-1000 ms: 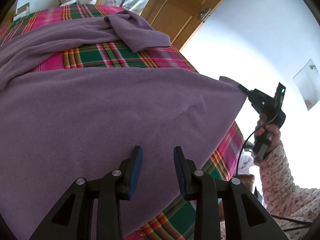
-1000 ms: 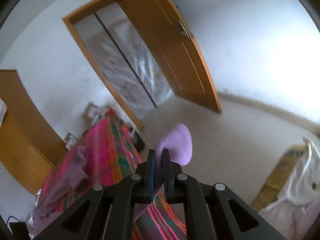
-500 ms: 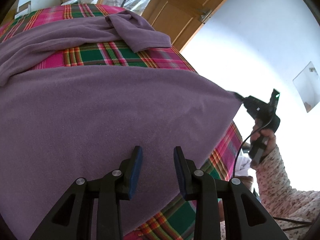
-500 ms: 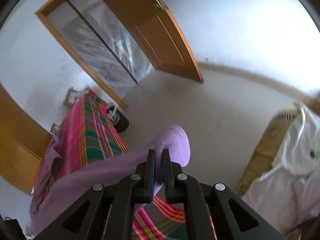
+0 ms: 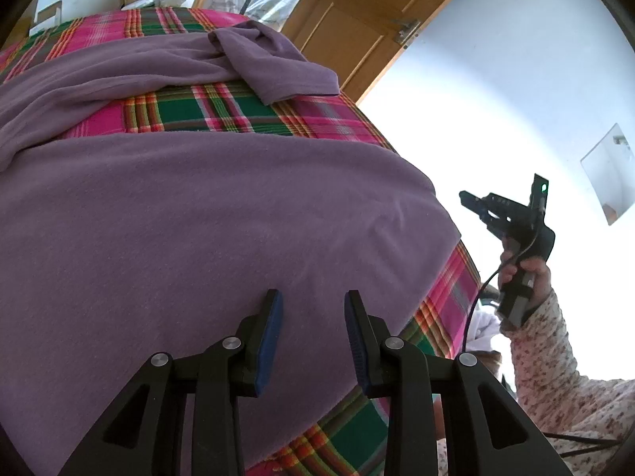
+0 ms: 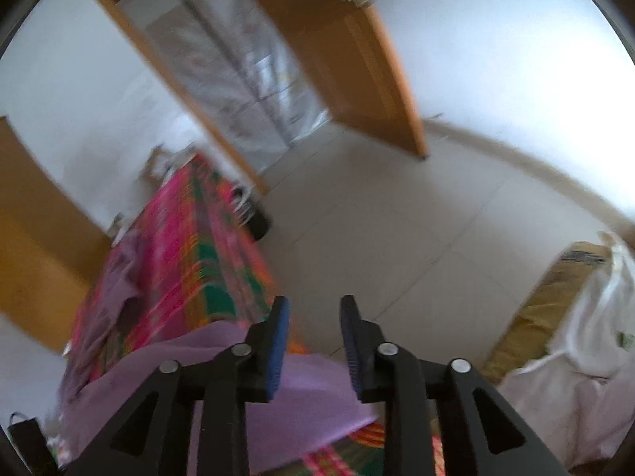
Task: Fold clothes
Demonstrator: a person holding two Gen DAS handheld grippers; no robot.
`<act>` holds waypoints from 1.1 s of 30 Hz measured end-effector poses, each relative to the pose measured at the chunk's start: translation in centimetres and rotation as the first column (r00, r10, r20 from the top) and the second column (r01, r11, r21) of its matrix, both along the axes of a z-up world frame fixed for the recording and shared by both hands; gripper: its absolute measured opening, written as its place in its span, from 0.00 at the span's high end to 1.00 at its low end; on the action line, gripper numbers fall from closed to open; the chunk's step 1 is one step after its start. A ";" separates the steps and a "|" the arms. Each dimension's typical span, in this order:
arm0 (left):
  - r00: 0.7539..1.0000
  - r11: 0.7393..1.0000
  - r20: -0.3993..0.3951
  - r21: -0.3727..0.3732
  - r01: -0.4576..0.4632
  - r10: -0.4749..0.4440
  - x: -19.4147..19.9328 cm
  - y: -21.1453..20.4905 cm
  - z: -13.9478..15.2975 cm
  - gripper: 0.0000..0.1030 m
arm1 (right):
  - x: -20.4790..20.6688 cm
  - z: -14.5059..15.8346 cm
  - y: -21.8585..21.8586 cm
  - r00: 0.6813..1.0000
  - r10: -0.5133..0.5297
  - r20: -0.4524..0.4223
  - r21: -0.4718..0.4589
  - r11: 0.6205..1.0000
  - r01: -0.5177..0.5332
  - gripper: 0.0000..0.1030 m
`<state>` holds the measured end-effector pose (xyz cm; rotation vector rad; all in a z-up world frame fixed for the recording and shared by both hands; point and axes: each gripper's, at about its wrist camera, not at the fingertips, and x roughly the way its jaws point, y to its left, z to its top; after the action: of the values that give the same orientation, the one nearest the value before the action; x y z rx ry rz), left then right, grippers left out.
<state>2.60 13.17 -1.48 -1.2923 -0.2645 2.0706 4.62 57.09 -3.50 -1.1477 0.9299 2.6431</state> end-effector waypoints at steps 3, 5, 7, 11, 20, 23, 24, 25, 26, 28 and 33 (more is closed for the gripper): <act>1.000 1.000 0.000 0.000 -0.002 0.002 0.0 0.0 0.0 0.68 | -2.5 -1.1 -1.3 0.994 0.108 0.026 -0.064 0.992 -0.107 0.68; 1.000 1.000 0.000 -0.001 -0.002 0.002 0.1 0.0 0.0 0.68 | -3.6 -1.8 -1.8 0.988 0.151 0.039 -0.105 0.984 -0.147 0.68; 1.000 1.000 0.000 -0.002 -0.003 0.003 0.1 0.0 0.0 0.68 | -4.6 -2.4 -2.3 0.981 0.190 0.048 -0.146 0.973 -0.181 0.67; 1.000 1.000 0.002 0.005 -0.004 0.004 0.1 -0.1 0.0 0.68 | -4.9 -2.6 -2.6 0.977 0.209 0.027 -0.176 0.964 -0.201 0.67; 1.000 1.000 0.008 0.022 -0.007 0.007 0.0 -0.4 -0.1 0.68 | -4.7 -0.9 -4.2 0.981 0.196 -0.007 -0.055 0.979 -0.196 0.94; 1.000 1.000 0.008 0.027 -0.007 0.007 0.0 -0.4 -0.1 0.68 | -5.3 -0.4 -4.5 0.984 0.179 -0.012 -0.022 0.984 -0.179 0.94; 1.000 1.000 0.008 0.029 -0.007 0.007 0.0 -0.5 -0.1 0.68 | -5.7 -0.4 -4.7 0.984 0.177 -0.004 -0.007 0.984 -0.177 0.94; 1.000 1.000 0.008 0.030 -0.007 0.007 0.0 -0.5 -0.1 0.68 | -6.0 -0.5 -5.0 0.985 0.174 0.011 0.017 0.985 -0.175 0.94; 1.000 0.999 0.008 0.032 -0.007 0.007 0.0 -0.5 -0.2 0.68 | -6.4 -0.8 -5.3 0.984 0.177 0.025 0.038 0.983 -0.178 0.94; 1.000 0.999 0.008 0.035 -0.007 0.006 0.0 -0.6 -0.2 0.68 | -6.8 -1.1 -5.7 0.984 0.170 0.043 0.071 0.982 -0.173 0.92; 1.000 0.999 0.009 0.040 -0.006 0.005 0.1 -0.7 -0.2 0.68 | -6.9 -0.9 -5.7 0.987 0.091 0.132 0.166 0.980 -0.113 0.89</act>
<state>2.68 12.43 -1.65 -1.2786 -0.3117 2.0545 -2.32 51.41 -4.41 -1.3305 0.6214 2.6322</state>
